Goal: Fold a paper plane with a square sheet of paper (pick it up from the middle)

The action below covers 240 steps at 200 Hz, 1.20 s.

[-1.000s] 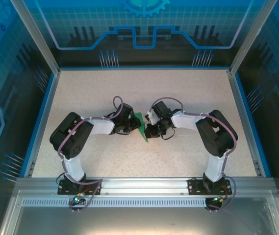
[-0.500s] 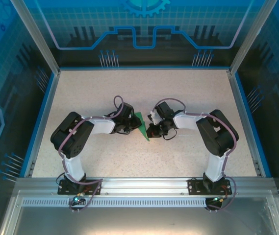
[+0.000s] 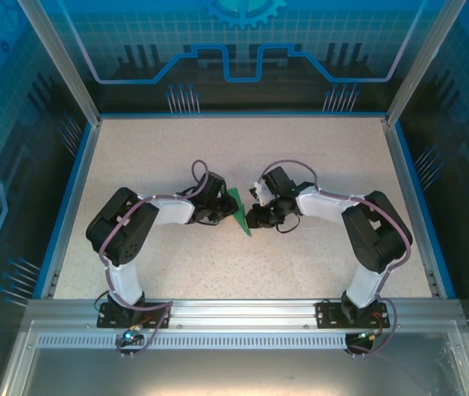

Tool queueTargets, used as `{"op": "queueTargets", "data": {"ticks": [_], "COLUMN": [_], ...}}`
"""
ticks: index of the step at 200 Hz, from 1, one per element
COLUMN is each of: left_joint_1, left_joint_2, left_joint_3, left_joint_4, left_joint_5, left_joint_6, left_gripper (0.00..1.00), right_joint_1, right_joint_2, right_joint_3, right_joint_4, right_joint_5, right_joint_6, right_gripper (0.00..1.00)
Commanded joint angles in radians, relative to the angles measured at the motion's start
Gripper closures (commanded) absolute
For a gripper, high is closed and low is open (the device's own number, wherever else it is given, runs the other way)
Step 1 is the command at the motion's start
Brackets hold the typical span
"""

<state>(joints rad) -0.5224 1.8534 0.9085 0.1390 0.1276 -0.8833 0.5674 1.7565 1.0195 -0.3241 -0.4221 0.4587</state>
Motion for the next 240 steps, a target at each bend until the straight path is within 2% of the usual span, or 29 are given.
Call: {"op": "queueTargets", "data": {"ticks": [1, 47, 125, 172, 240], "left_joint_1": [0.004, 0.004, 0.005, 0.005, 0.005], "left_joint_2": [0.050, 0.049, 0.052, 0.054, 0.053], "left_joint_3": [0.002, 0.005, 0.006, 0.007, 0.007], "left_joint_4": [-0.082, -0.088, -0.090, -0.093, -0.093], "left_joint_5": [-0.054, -0.051, -0.056, -0.056, -0.051], "left_joint_6": [0.024, 0.027, 0.030, 0.030, 0.031], "left_gripper": [0.80, 0.80, 0.80, 0.80, 0.80], "right_joint_1": [0.032, 0.039, 0.009, 0.006, 0.024], "right_joint_2": [0.013, 0.089, 0.110, 0.092, -0.008], "right_joint_3": [0.038, 0.050, 0.006, 0.009, 0.018], "right_joint_4": [-0.035, 0.002, -0.004, -0.016, 0.008], "right_joint_5": [0.005, -0.044, 0.002, 0.031, -0.049], "right_joint_6": [-0.005, 0.008, 0.011, 0.008, 0.002], "right_gripper": [0.82, 0.86, 0.88, 0.88, 0.86]}}
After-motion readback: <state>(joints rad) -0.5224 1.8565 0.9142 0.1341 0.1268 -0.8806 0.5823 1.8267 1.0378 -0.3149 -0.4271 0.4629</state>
